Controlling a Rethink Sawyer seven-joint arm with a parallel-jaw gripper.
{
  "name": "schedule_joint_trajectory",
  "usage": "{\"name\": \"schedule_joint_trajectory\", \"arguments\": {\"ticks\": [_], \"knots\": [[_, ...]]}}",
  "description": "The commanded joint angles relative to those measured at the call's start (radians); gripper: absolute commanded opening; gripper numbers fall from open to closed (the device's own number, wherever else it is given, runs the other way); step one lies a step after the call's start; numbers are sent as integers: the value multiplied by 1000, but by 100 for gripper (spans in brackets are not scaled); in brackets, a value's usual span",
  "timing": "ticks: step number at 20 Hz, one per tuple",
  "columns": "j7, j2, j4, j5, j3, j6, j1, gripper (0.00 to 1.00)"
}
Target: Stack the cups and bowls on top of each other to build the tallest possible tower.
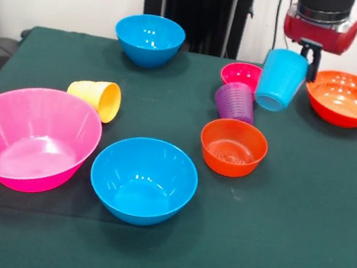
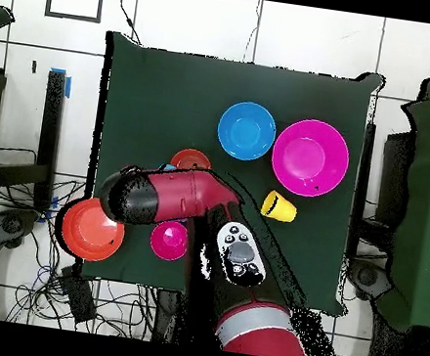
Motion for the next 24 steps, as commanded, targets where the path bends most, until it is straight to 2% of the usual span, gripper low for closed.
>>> {"name": "schedule_joint_trajectory", "arguments": {"ticks": [1,2,4,7,11,14,16,19,22,24], "knots": [[12,58,-161,102,22,267,23,0],[24,73,-176,121,19,316,25,0],[36,167,-272,158,7,480,29,0],[18,333,-462,154,-16,617,41,0],[-23,462,-609,170,-3,786,22,0],[-59,506,-643,192,18,867,-15,0],[-31,516,-609,267,46,969,-56,0],[-54,554,-600,310,64,1011,-98,0],[-89,617,-668,302,68,1061,-115,0],[-95,659,-749,293,78,1170,-121,0]]}}
